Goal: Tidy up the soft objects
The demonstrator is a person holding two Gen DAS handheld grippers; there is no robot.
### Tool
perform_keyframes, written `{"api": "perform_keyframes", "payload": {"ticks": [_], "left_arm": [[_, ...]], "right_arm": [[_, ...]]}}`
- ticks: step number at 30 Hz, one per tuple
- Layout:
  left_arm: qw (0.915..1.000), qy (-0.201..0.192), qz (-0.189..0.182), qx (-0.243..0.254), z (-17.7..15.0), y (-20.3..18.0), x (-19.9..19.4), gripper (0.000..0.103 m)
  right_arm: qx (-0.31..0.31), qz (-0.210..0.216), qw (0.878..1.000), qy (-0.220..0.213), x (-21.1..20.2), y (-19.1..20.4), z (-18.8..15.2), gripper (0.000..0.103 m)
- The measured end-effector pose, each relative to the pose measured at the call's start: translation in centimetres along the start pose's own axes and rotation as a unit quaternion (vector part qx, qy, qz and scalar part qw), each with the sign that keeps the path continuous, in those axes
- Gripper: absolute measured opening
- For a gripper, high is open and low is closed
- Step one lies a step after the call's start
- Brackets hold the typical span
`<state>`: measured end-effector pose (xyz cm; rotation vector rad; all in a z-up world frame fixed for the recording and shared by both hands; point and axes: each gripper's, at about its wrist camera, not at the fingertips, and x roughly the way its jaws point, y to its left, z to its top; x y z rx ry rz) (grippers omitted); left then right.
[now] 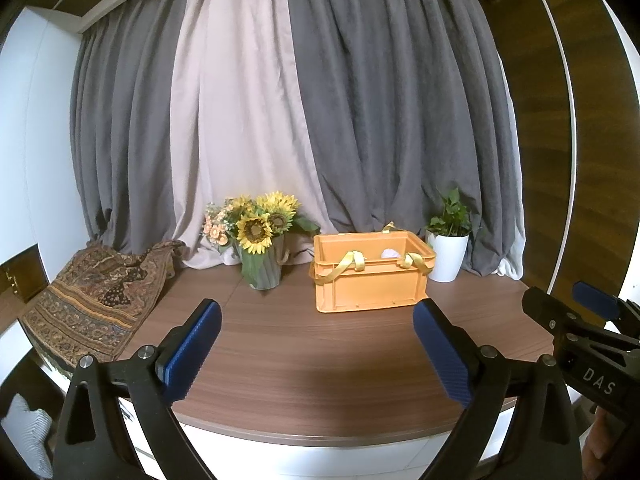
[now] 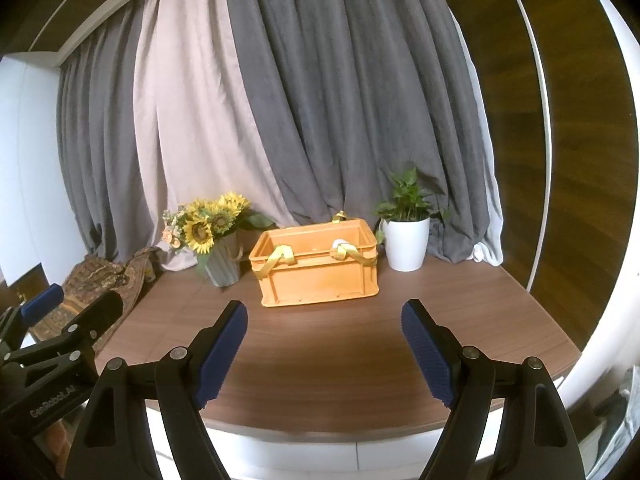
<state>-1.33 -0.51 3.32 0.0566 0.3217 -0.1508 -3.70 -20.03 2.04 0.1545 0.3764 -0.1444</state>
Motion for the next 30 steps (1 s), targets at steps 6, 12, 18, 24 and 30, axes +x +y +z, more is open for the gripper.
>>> {"api": "perform_keyframes", "payload": {"ticks": [6, 12, 18, 24, 30], "left_arm": [[1.0000, -0.001, 0.004, 0.001, 0.04, -0.11, -0.10, 0.099], [1.0000, -0.003, 0.004, 0.002, 0.04, -0.07, 0.00, 0.100], [0.9999, -0.006, 0.009, 0.004, 0.10, -0.19, 0.17, 0.101], [0.9999, -0.008, 0.013, 0.004, 0.29, -0.51, 0.25, 0.103], [0.9997, -0.012, 0.019, 0.005, 0.24, -0.75, 0.23, 0.103]], "right_arm": [[0.001, 0.000, 1.000, 0.000, 0.01, -0.05, 0.01, 0.080], [0.000, 0.000, 1.000, -0.001, -0.36, -0.05, -0.03, 0.080], [0.001, 0.000, 1.000, -0.001, -0.37, -0.50, 0.20, 0.080], [0.001, 0.001, 1.000, -0.001, -0.31, -0.56, 0.29, 0.080], [0.002, -0.001, 1.000, -0.002, -0.33, -0.39, 0.23, 0.080]]}}
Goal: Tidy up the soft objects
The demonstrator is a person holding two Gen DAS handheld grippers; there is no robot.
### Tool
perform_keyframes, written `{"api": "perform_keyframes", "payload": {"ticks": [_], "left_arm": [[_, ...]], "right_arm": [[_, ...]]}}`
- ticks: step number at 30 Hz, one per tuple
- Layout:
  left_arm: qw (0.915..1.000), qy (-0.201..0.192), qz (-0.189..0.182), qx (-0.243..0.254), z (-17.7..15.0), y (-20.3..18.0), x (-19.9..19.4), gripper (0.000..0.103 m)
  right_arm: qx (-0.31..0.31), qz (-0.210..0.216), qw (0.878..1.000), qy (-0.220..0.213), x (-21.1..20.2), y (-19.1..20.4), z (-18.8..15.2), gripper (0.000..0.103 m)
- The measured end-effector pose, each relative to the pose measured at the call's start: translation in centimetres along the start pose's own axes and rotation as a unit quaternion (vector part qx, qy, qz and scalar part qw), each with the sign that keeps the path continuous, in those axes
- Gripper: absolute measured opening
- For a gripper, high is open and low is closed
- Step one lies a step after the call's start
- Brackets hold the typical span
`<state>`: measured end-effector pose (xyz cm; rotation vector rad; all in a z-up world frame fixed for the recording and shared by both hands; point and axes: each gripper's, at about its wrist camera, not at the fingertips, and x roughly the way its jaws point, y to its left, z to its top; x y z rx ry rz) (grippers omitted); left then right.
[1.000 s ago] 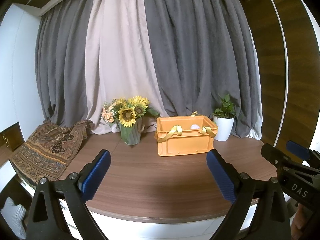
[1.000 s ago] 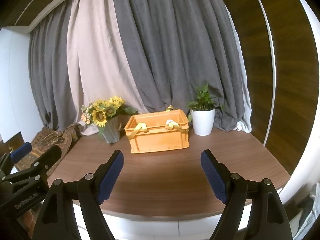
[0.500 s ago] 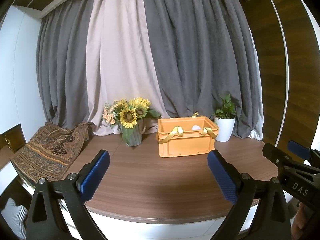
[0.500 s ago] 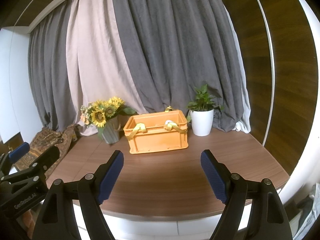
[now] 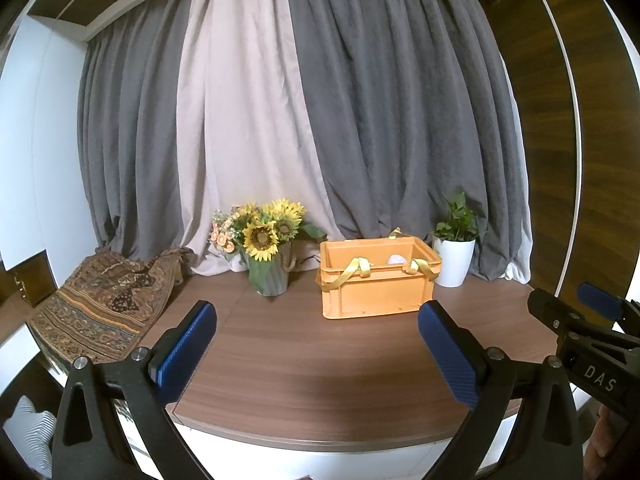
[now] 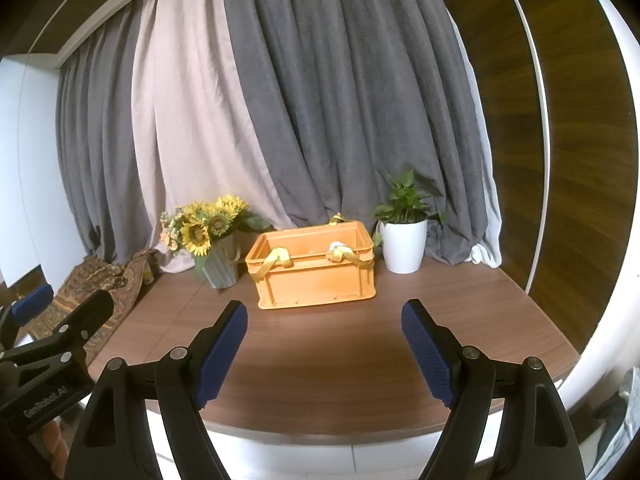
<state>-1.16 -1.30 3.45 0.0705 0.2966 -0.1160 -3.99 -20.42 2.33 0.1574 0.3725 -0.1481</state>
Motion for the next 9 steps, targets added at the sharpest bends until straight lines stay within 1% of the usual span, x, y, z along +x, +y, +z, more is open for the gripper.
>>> {"api": "perform_keyframes", "payload": {"ticks": [9], "left_arm": [[1.0000, 0.009, -0.002, -0.004, -0.12, -0.30, 0.17, 0.103]], "right_arm": [[0.000, 0.000, 1.000, 0.004, 0.46, -0.43, 0.28, 0.080]]}}
